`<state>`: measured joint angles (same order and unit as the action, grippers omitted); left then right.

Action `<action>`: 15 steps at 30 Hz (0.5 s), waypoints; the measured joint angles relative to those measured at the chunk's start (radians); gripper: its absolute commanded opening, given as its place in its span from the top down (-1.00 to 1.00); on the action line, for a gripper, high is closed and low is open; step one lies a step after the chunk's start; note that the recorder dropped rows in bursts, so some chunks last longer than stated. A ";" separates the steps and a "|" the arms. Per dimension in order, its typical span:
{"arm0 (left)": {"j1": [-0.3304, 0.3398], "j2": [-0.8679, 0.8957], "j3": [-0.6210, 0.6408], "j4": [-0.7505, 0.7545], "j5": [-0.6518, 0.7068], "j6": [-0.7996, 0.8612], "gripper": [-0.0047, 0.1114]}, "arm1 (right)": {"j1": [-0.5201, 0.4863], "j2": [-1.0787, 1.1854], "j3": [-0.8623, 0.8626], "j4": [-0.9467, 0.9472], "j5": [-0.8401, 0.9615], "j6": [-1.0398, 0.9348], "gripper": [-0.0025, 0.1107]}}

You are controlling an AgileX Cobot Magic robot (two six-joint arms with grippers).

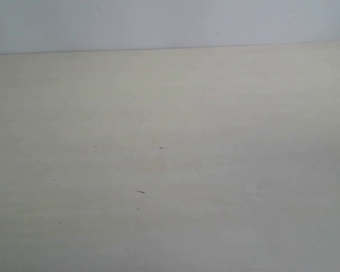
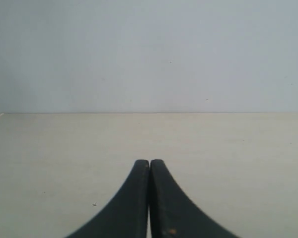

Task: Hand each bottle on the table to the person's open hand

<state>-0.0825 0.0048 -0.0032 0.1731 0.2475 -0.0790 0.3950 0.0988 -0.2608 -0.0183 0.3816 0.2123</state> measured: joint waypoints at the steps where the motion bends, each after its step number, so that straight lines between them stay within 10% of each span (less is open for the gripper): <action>1: 0.013 0.000 0.000 -0.002 0.000 -0.004 0.88 | 0.000 0.000 0.000 0.000 0.000 0.000 0.96; 15: 0.148 0.000 0.000 -0.065 0.028 -0.030 0.88 | 0.000 0.000 0.000 0.000 0.000 0.000 0.96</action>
<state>0.0657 0.0048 -0.0032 0.1077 0.2753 -0.1092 0.3950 0.0988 -0.2608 -0.0183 0.3816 0.2123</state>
